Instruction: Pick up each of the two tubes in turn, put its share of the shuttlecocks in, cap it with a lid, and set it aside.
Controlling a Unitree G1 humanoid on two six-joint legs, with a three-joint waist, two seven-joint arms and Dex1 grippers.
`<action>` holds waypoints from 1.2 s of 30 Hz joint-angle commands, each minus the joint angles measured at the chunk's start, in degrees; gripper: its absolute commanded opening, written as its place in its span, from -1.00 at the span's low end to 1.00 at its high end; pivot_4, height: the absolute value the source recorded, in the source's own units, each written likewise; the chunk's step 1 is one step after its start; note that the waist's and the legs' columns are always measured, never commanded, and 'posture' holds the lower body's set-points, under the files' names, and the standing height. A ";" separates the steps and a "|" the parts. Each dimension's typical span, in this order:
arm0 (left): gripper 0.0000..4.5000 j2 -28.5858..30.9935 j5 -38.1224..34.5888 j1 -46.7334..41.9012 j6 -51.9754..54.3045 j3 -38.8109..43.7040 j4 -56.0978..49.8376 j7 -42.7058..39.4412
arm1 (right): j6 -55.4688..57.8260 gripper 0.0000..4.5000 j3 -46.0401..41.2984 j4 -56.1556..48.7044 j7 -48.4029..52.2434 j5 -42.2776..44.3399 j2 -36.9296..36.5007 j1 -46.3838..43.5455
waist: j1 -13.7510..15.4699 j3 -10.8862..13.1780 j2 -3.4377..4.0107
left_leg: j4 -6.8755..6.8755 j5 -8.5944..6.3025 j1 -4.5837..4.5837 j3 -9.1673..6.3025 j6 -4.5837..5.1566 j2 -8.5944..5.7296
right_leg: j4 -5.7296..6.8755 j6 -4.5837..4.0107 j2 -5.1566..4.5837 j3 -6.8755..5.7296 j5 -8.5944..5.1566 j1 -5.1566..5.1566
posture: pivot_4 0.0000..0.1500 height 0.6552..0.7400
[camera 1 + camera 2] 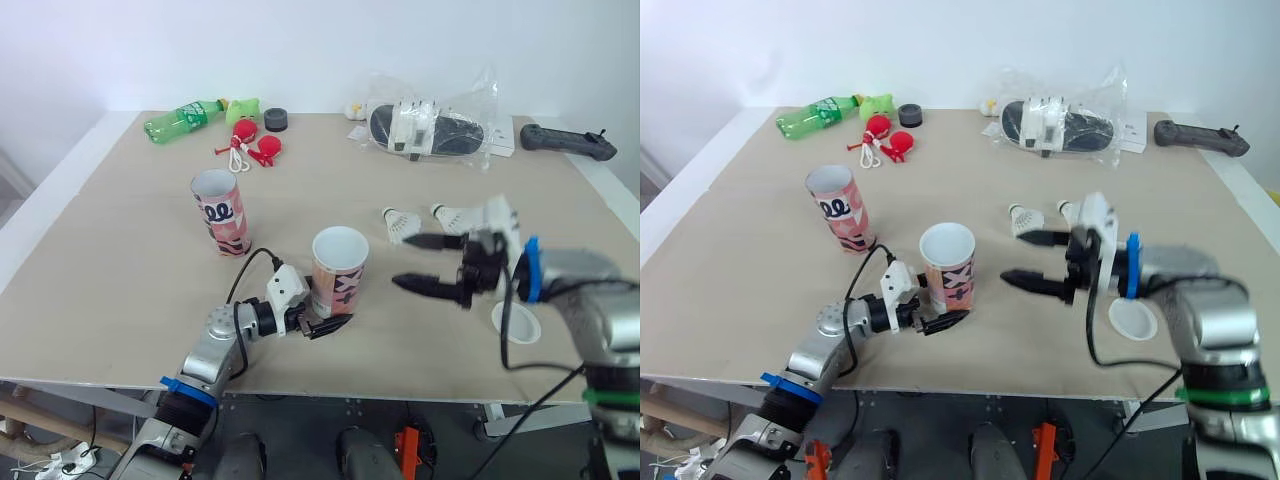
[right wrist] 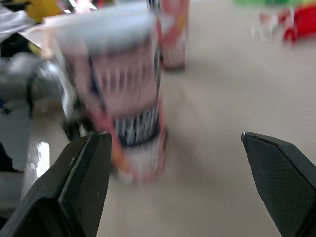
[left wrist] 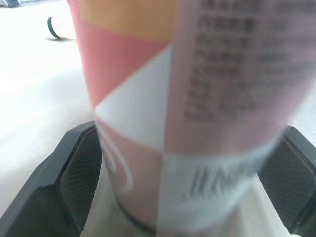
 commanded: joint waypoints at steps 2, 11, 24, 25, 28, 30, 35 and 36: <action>0.97 2.56 -1.35 2.04 1.19 1.05 -1.40 -1.87 | -6.86 1.00 1.59 -6.45 -3.42 -3.04 2.35 4.60 | -0.37 0.01 -0.04 | 0.02 0.01 0.01 0.00 -0.01 0.01 | 0.01 -0.01 0.01 0.00 0.05 0.00 | 1.00 1.00; 0.97 10.04 -3.85 5.48 2.31 3.96 -3.97 -5.86 | -16.63 1.00 10.73 -1.63 -8.87 -10.49 11.86 9.01 | -0.73 0.01 -0.18 | 0.01 0.02 0.11 -0.01 -0.01 0.08 | 0.01 -0.07 0.08 0.00 0.08 0.05 | 1.00 1.00; 0.97 15.14 -6.10 8.29 3.26 7.10 -5.84 -7.28 | -22.29 1.00 15.73 11.34 -12.80 -15.63 21.15 1.90 | -0.69 0.02 -0.19 | -0.05 0.02 0.10 -0.02 -0.02 0.15 | 0.01 -0.15 0.15 -0.01 0.07 0.02 | 1.00 1.00; 0.97 15.18 -6.09 8.29 3.26 7.13 -5.84 -7.27 | -22.39 1.00 16.08 11.85 -12.50 -15.71 21.44 1.56 | -0.68 0.02 -0.20 | -0.05 0.02 0.09 -0.03 -0.02 0.15 | 0.01 -0.14 0.14 -0.01 0.07 0.02 | 1.00 1.00; 0.97 15.19 -6.05 8.19 3.29 7.08 -5.84 -7.15 | -22.88 1.00 17.12 12.49 -11.96 -16.16 22.05 1.02 | -0.69 0.02 -0.19 | -0.04 0.02 0.09 -0.02 -0.02 0.15 | 0.00 -0.14 0.14 -0.01 0.07 0.02 | 1.00 1.00; 0.97 15.23 -6.12 8.12 3.45 7.10 -6.02 -7.06 | -23.22 1.00 17.52 12.85 -12.23 -16.43 22.76 0.58 | -0.71 0.02 -0.19 | -0.05 0.02 0.10 -0.03 -0.02 0.16 | 0.01 -0.15 0.17 -0.01 0.08 0.02 | 1.00 1.00; 0.97 15.14 -6.26 8.17 3.66 6.99 -6.43 -6.98 | -24.79 1.00 18.48 15.10 -13.30 -17.56 25.20 -1.54 | -0.72 0.02 -0.19 | -0.04 0.02 0.10 -0.03 -0.02 0.18 | 0.01 -0.17 0.18 -0.01 0.09 0.01 | 1.00 1.00; 0.97 15.12 -6.31 8.17 3.73 6.97 -6.48 -6.99 | -25.04 1.00 18.52 15.67 -13.47 -17.76 25.67 -1.91 | -0.72 0.02 -0.19 | -0.04 0.02 0.10 -0.03 -0.02 0.18 | 0.01 -0.17 0.18 -0.01 0.10 0.02 | 1.00 1.00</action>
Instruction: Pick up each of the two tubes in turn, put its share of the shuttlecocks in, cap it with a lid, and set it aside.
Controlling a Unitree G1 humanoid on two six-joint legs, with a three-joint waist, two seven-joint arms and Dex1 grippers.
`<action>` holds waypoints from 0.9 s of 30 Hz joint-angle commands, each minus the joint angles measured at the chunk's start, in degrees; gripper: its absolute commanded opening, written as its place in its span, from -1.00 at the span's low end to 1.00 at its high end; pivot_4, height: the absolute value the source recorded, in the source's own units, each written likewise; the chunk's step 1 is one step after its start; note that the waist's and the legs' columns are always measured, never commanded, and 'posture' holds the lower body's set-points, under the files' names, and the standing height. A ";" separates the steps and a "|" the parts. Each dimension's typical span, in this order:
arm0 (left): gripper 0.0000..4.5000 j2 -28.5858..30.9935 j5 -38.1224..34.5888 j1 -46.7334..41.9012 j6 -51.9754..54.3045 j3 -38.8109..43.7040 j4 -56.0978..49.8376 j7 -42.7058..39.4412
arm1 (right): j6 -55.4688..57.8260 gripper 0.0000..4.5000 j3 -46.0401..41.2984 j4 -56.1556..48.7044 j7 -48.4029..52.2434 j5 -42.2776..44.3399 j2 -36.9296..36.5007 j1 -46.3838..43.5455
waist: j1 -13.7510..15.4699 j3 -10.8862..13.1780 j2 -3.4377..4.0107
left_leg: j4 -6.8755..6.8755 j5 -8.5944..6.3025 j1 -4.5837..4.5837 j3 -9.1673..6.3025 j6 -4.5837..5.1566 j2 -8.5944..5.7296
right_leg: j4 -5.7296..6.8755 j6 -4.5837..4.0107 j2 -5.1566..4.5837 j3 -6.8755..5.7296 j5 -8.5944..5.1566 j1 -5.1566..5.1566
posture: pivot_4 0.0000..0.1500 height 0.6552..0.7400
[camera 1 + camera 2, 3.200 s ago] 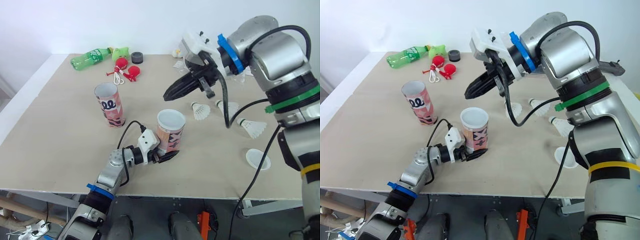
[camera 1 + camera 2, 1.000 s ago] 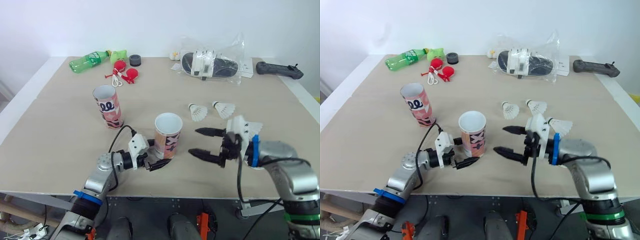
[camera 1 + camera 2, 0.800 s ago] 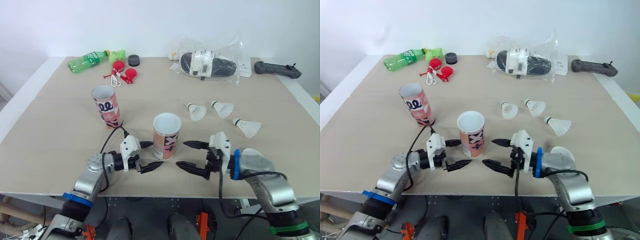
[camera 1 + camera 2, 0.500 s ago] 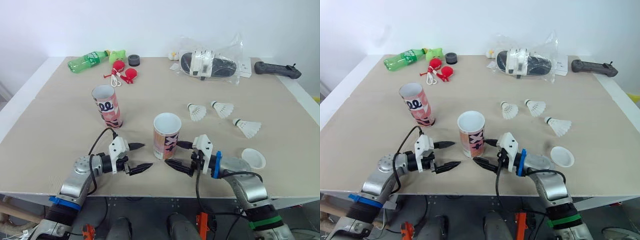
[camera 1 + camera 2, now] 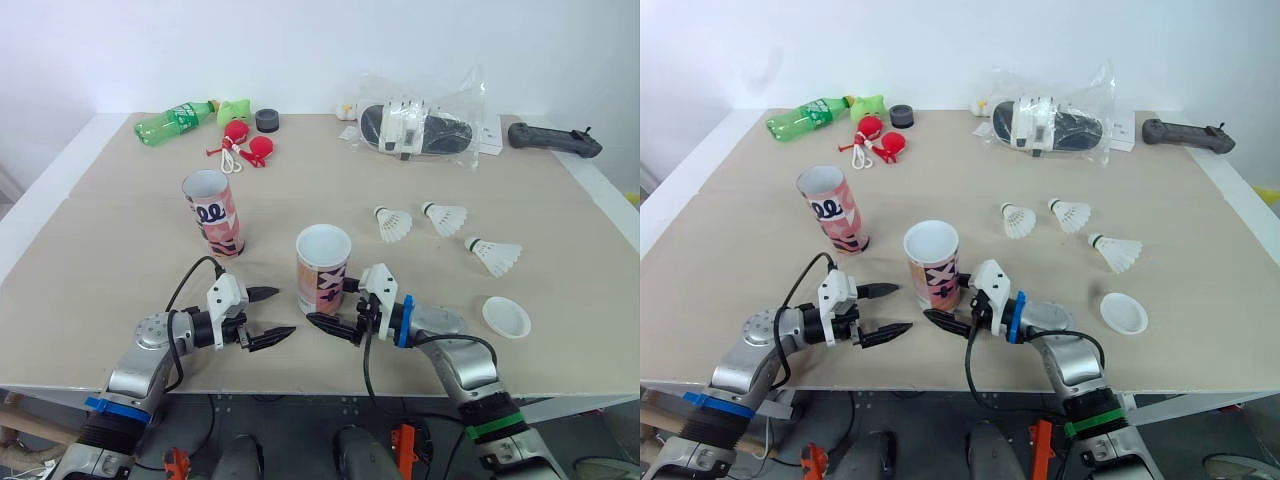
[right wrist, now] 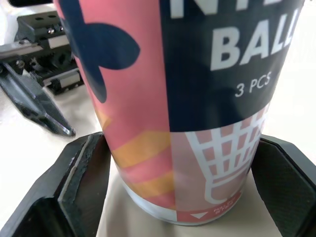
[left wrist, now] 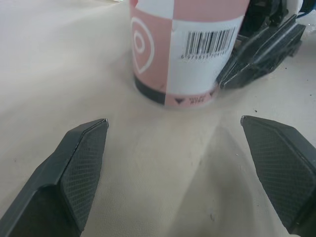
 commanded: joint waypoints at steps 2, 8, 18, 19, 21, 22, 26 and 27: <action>0.97 0.65 0.10 0.86 1.17 0.38 -0.32 0.13 | -2.07 1.00 0.58 1.44 -0.39 -0.49 1.79 -2.42 | 0.01 0.00 0.00 | 0.00 0.00 0.00 0.00 0.00 0.00 | 0.00 -0.01 0.00 0.00 0.00 0.00 | 1.00 1.00; 1.00 0.49 -0.15 1.07 2.15 0.36 -1.66 0.43 | -2.99 0.56 0.77 2.66 -0.11 -0.42 2.46 -3.20 | 0.02 0.00 0.00 | -0.01 0.00 -0.01 0.00 0.00 0.00 | 0.00 0.01 0.00 0.00 -0.02 0.00 | 1.00 1.00; 1.00 -3.12 -1.72 -2.46 7.44 -0.25 -6.68 4.49 | 7.79 0.43 -14.83 -15.16 -11.96 8.80 -0.64 -0.83 | 0.45 0.09 -0.05 | 0.00 0.00 -0.14 -0.01 0.00 0.00 | 0.00 0.02 -0.02 0.00 -0.02 -0.10 | 1.00 1.00; 1.00 -3.98 -1.80 -3.22 8.03 -0.44 -7.22 5.17 | 9.24 0.43 -17.42 -16.98 -14.08 9.84 -1.16 -0.90 | 0.59 0.11 -0.07 | 0.01 0.00 -0.18 -0.02 0.00 -0.02 | 0.00 0.03 -0.04 -0.02 -0.01 -0.10 | 1.00 1.00; 1.00 -6.11 -1.97 -5.23 9.30 -0.88 -7.79 6.62 | 11.68 0.43 -22.98 -19.36 -19.27 11.42 -1.99 -1.74 | 0.91 0.17 -0.17 | 0.05 0.01 -0.23 -0.03 -0.01 -0.06 | -0.01 0.05 -0.08 -0.02 -0.01 -0.12 | 1.00 1.00; 1.00 -7.24 -1.85 -6.43 10.03 -1.16 -7.81 7.56 | 12.72 0.43 -25.66 -20.10 -21.80 11.81 -2.71 -2.28 | 1.03 0.18 -0.19 | 0.05 0.01 -0.25 -0.02 -0.01 -0.07 | -0.01 0.06 -0.09 -0.02 0.00 -0.12 | 1.00 1.00; 1.00 -12.42 -1.05 -11.09 11.88 -3.35 -7.49 11.29 | 14.14 0.43 -34.97 -20.02 -32.39 9.55 -5.90 -3.85 | 1.39 0.18 -0.19 | 0.00 0.00 -0.21 -0.02 -0.01 -0.08 | -0.02 0.06 -0.07 -0.01 -0.03 -0.13 | 1.00 1.00; 1.00 -14.14 -0.99 -12.32 12.23 -4.28 -7.41 12.07 | 13.64 0.43 -37.21 -19.28 -35.22 8.21 -6.70 -3.95 | 1.58 0.19 -0.19 | -0.01 0.00 -0.22 -0.02 0.00 -0.08 | -0.02 0.06 -0.07 -0.01 -0.04 -0.13 | 1.00 1.00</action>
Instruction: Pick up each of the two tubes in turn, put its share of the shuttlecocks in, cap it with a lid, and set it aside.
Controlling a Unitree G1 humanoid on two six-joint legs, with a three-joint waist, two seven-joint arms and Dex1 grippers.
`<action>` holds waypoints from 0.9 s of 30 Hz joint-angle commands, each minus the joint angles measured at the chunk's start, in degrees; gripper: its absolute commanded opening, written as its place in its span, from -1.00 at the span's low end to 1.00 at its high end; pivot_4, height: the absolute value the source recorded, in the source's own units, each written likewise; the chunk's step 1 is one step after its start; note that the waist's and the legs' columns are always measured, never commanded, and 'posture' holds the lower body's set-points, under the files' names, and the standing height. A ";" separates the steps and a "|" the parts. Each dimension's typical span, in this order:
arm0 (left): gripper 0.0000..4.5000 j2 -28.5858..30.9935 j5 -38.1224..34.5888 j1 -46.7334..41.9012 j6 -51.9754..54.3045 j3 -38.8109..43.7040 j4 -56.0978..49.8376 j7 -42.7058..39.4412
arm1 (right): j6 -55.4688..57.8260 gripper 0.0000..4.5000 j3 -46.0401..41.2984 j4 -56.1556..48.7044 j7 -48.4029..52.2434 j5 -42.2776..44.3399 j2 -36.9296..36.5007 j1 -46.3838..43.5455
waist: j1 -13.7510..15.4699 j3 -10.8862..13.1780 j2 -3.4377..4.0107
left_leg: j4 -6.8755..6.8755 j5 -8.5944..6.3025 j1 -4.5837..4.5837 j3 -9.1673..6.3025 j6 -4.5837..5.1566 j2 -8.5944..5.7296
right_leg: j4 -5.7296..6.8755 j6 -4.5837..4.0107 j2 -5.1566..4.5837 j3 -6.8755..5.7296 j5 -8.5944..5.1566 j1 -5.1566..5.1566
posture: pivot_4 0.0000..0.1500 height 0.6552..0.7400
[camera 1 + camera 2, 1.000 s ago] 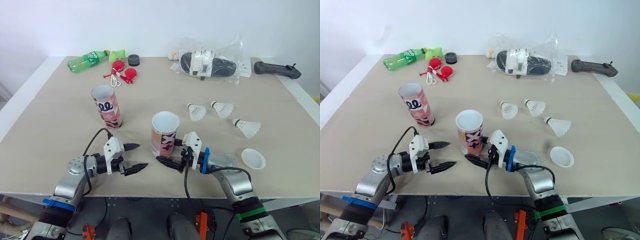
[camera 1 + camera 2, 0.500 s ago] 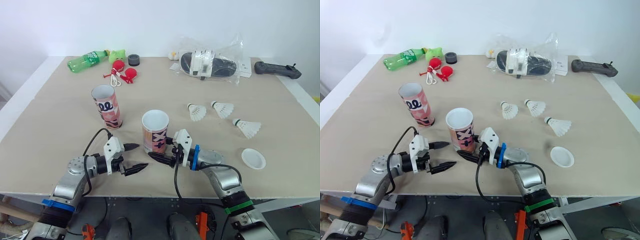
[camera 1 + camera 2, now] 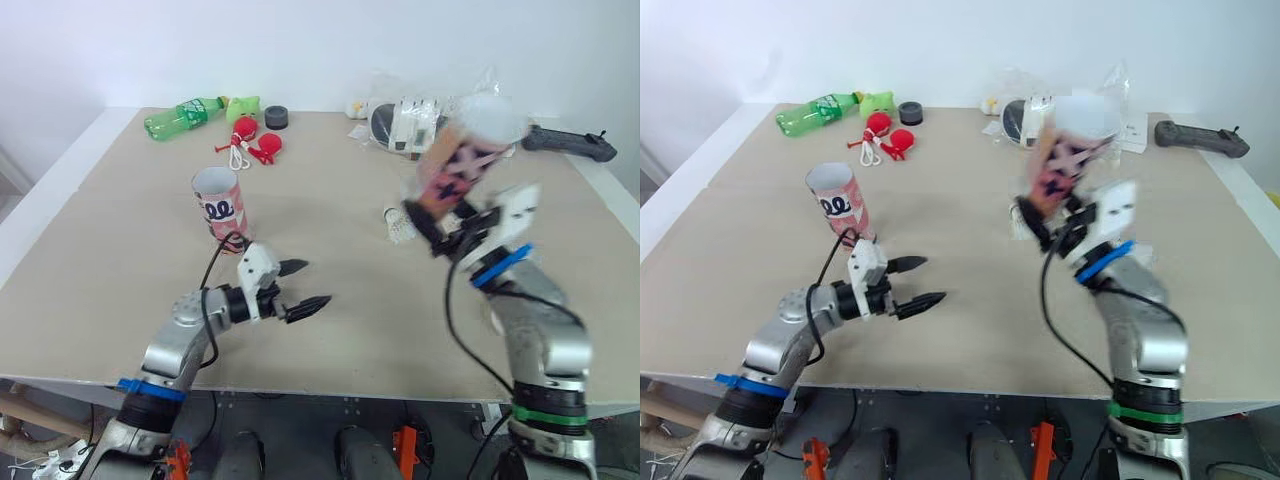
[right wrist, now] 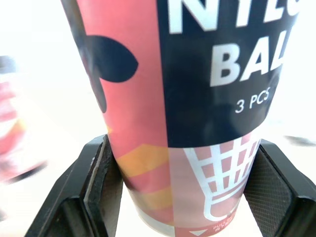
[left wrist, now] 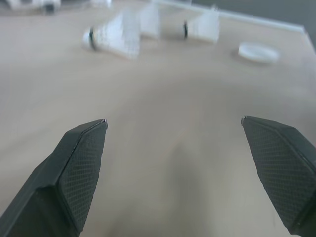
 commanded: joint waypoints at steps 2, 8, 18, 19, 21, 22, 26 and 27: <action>1.00 -5.64 0.69 -4.75 0.92 -3.54 -1.24 3.21 | -1.43 0.43 -10.15 0.43 -11.81 -3.80 -3.05 -1.37 | 0.38 0.00 0.00 | 0.00 0.00 -0.05 0.01 0.00 -0.02 | 0.00 0.02 -0.02 0.00 -0.01 -0.03 | 1.00 1.00; 1.00 -10.56 1.96 -11.21 0.40 -4.95 2.42 5.05 | -3.71 0.43 -17.05 4.78 -22.21 -10.11 -4.85 2.06 | 0.25 -0.01 0.02 | -0.01 -0.02 -0.03 0.03 0.03 -0.07 | -0.02 0.05 -0.05 0.06 -0.04 -0.02 | 1.00 1.00; 1.00 -13.12 1.35 -16.72 1.51 -7.56 4.90 2.16 | -7.67 0.43 -20.23 22.41 -27.28 -11.47 -4.89 5.70 | 0.10 -0.03 0.08 | 0.02 -0.01 0.04 0.18 0.04 -0.14 | -0.02 0.10 -0.09 0.25 0.00 0.00 | 1.00 1.00; 1.00 -13.07 1.34 -16.72 1.58 -7.80 4.85 1.89 | -8.52 0.43 -20.10 24.05 -27.40 -11.50 -5.10 5.54 | 0.07 -0.03 0.10 | 0.02 -0.01 0.04 0.19 0.04 -0.14 | -0.02 0.10 -0.08 0.25 -0.01 0.00 | 1.00 1.00; 1.00 -13.19 1.34 -16.61 1.79 -7.93 4.57 1.90 | -10.56 0.43 -20.12 27.79 -27.39 -11.04 -5.29 5.02 | 0.01 -0.03 0.12 | 0.00 -0.01 0.06 0.19 0.04 -0.13 | -0.02 0.10 -0.08 0.25 -0.01 0.00 | 1.00 1.00; 1.00 -13.25 1.30 -16.57 1.92 -7.93 4.43 1.94 | -11.46 0.43 -20.17 29.33 -27.29 -10.73 -5.35 4.77 | 0.00 -0.03 0.12 | 0.00 -0.01 0.05 0.19 0.04 -0.13 | -0.02 0.10 -0.08 0.25 -0.01 0.00 | 1.00 1.00; 1.00 -12.66 1.52 -16.05 1.60 -8.10 4.00 1.45 | -15.01 0.61 -20.15 33.13 -27.07 -9.50 -5.02 4.44 | 0.00 -0.03 0.12 | 0.01 -0.01 0.04 0.19 0.04 -0.14 | -0.02 0.11 -0.09 0.26 -0.02 0.00 | 1.00 1.00; 1.00 -12.39 1.60 -15.95 1.35 -8.03 4.10 1.27 | -15.82 0.81 -19.97 33.73 -26.87 -9.35 -4.95 4.61 | 0.00 -0.03 0.12 | 0.01 -0.01 0.04 0.19 0.04 -0.14 | -0.02 0.11 -0.09 0.27 -0.02 0.00 | 1.00 1.00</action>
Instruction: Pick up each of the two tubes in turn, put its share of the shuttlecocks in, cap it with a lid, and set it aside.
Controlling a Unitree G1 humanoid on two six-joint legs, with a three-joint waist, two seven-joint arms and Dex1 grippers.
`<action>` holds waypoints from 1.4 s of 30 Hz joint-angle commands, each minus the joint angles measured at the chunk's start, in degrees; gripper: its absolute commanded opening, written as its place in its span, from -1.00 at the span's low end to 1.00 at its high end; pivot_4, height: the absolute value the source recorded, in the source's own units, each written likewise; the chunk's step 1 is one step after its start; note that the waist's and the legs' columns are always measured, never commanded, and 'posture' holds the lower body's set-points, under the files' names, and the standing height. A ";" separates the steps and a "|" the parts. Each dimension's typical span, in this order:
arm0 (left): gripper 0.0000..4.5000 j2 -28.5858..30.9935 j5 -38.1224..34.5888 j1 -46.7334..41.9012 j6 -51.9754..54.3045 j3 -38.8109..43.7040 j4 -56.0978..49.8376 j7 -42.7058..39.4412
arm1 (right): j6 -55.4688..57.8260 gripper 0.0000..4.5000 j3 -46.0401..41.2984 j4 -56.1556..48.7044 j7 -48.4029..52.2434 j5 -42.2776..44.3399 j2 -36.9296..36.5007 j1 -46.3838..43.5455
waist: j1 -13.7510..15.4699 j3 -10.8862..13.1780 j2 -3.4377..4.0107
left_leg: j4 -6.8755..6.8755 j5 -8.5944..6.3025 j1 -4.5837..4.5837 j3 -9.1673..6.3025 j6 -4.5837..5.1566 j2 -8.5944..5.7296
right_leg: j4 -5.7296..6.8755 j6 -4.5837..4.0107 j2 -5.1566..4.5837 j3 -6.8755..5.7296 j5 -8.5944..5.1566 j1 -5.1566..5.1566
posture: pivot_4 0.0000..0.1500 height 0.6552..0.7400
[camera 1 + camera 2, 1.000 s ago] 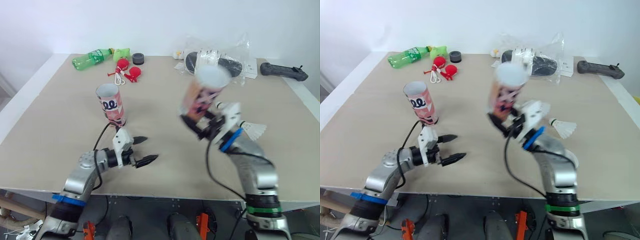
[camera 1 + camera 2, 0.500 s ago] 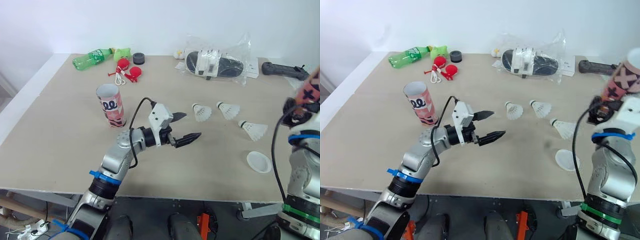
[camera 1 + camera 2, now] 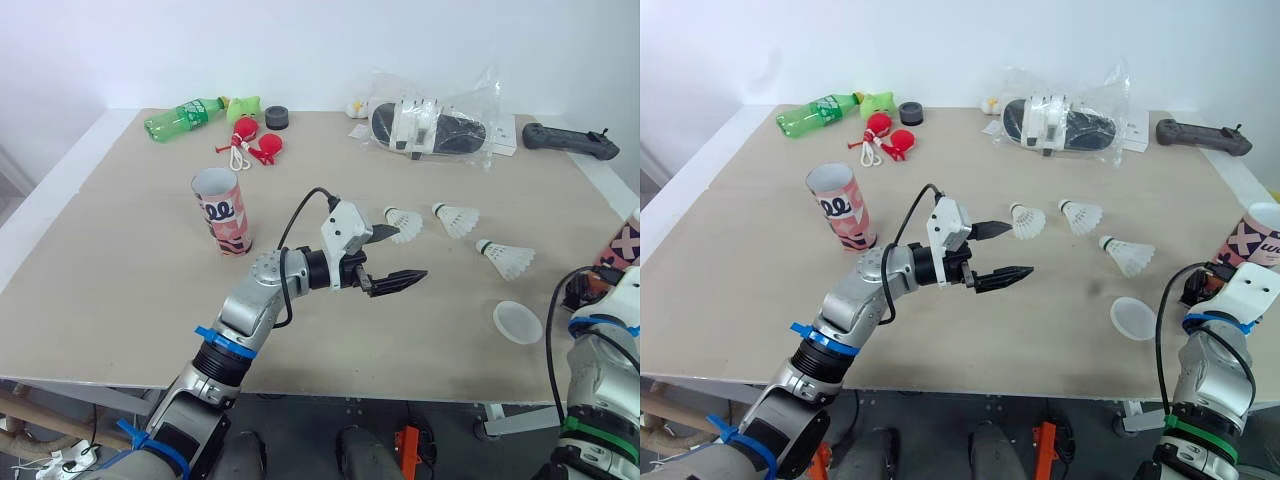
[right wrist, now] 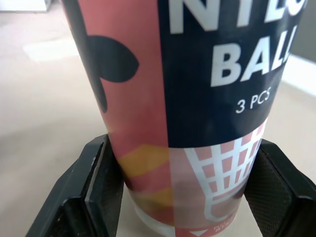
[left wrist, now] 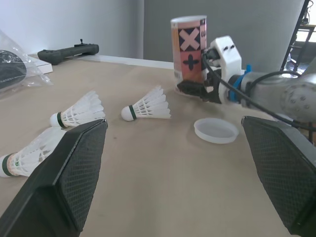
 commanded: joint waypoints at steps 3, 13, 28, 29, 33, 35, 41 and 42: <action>1.00 0.72 -0.18 0.04 -0.96 0.50 -1.69 -1.16 | -5.19 0.99 -1.23 1.77 0.27 1.53 -1.04 -0.21 | -0.01 0.00 0.00 | 0.00 0.00 0.01 0.00 0.00 0.00 | 0.00 0.00 0.00 0.00 0.00 0.00 | 1.00 1.00; 1.00 1.12 -0.68 1.01 -0.78 0.74 -2.48 -1.05 | -3.71 0.99 -0.64 -10.79 1.44 4.01 0.58 7.00 | 0.05 -0.01 0.04 | -0.02 0.00 -0.01 0.00 0.00 -0.01 | 0.00 0.04 -0.01 0.00 -0.04 0.00 | 1.00 1.00; 1.00 4.96 -0.21 6.68 -1.66 4.52 -4.71 1.81 | 2.75 0.99 4.95 -51.71 8.01 11.24 6.56 25.72 | -0.19 -0.05 0.15 | -0.03 -0.01 0.01 -0.02 0.00 0.02 | 0.00 0.01 0.01 0.01 -0.05 -0.01 | 1.00 1.00; 1.00 5.93 -0.49 8.03 -0.90 4.81 -6.02 1.94 | 3.69 0.99 7.10 -53.76 10.64 10.61 4.26 26.47 | -0.30 -0.05 0.15 | -0.02 -0.01 0.01 -0.02 0.00 0.05 | 0.00 -0.01 0.04 0.00 -0.04 -0.01 | 1.00 1.00; 1.00 9.54 -0.82 15.16 0.00 6.93 -11.67 3.62 | 11.45 0.99 18.60 -60.32 23.10 14.60 -5.78 26.74 | -0.28 -0.01 0.08 | 0.02 0.01 0.03 -0.01 -0.02 0.04 | 0.00 -0.11 0.02 0.02 -0.06 0.03 | 1.00 1.00; 1.00 10.93 -0.55 18.84 0.23 8.44 -14.94 5.37 | 16.14 0.99 23.28 -61.89 28.80 19.12 -10.25 24.26 | -0.38 0.01 0.05 | 0.02 0.01 0.04 -0.01 -0.03 0.04 | 0.00 -0.24 0.02 0.04 -0.12 0.03 | 1.00 1.00; 1.00 12.04 0.68 29.44 0.86 12.71 -24.93 14.45 | 21.34 0.99 30.49 -56.33 39.17 24.87 -15.60 8.69 | 0.20 0.30 -0.56 | 0.11 0.01 0.01 -0.05 -0.03 0.05 | 0.00 -0.27 0.02 0.01 -0.09 0.05 | 1.00 1.00; 1.00 11.73 0.98 30.96 0.87 13.56 -26.35 16.40 | 21.52 0.99 31.15 -55.22 40.93 25.25 -16.01 6.85 | 0.44 0.34 -0.63 | 0.12 0.01 0.01 -0.05 -0.03 0.06 | 0.00 -0.27 0.02 -0.01 -0.09 0.05 | 1.00 1.00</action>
